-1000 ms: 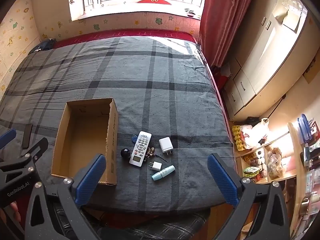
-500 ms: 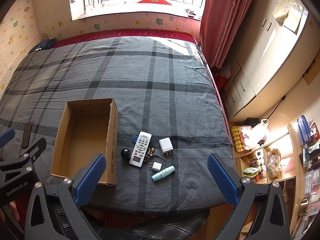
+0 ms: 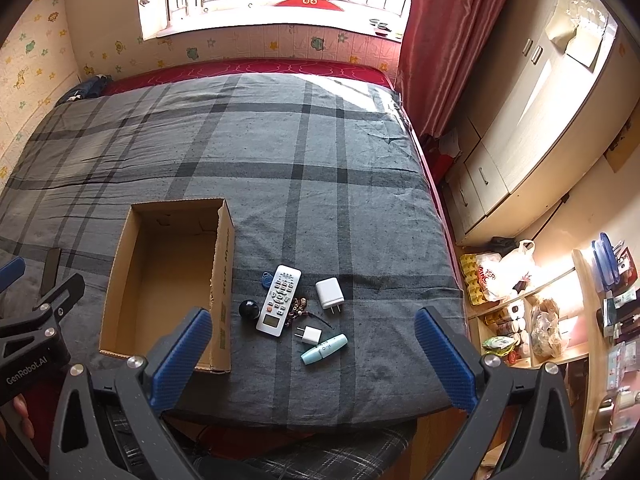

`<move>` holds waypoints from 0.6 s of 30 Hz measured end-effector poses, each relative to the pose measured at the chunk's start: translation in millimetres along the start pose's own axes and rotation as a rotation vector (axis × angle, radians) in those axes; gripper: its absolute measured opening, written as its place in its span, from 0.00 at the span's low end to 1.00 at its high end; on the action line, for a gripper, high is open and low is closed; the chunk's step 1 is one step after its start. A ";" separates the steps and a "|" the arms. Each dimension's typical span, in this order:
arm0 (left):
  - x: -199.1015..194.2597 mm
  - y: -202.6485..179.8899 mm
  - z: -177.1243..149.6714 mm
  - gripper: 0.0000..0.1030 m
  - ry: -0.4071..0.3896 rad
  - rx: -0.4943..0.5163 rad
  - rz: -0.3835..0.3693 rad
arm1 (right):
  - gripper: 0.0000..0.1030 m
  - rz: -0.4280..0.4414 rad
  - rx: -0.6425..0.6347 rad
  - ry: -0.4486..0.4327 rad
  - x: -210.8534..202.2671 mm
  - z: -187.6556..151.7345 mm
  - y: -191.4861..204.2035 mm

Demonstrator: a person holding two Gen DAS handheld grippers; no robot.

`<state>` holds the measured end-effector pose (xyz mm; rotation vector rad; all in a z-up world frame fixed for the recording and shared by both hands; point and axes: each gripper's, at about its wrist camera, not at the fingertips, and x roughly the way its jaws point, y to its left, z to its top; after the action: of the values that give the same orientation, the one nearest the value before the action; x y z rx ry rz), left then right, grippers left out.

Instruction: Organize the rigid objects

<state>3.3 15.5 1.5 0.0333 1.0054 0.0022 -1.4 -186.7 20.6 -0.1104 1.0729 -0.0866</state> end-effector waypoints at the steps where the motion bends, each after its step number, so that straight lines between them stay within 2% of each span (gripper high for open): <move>1: 0.3 0.5 0.0 1.00 0.000 0.000 0.000 | 1.00 -0.002 -0.001 0.000 0.1 0.4 0.9; 18: 4.7 2.8 -2.8 1.00 0.004 0.005 -0.003 | 1.00 -0.007 -0.012 -0.001 1.6 -1.0 7.1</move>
<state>3.6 18.5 -3.9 0.0368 1.0093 -0.0031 -1.4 -179.9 17.8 -0.1253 1.0724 -0.0866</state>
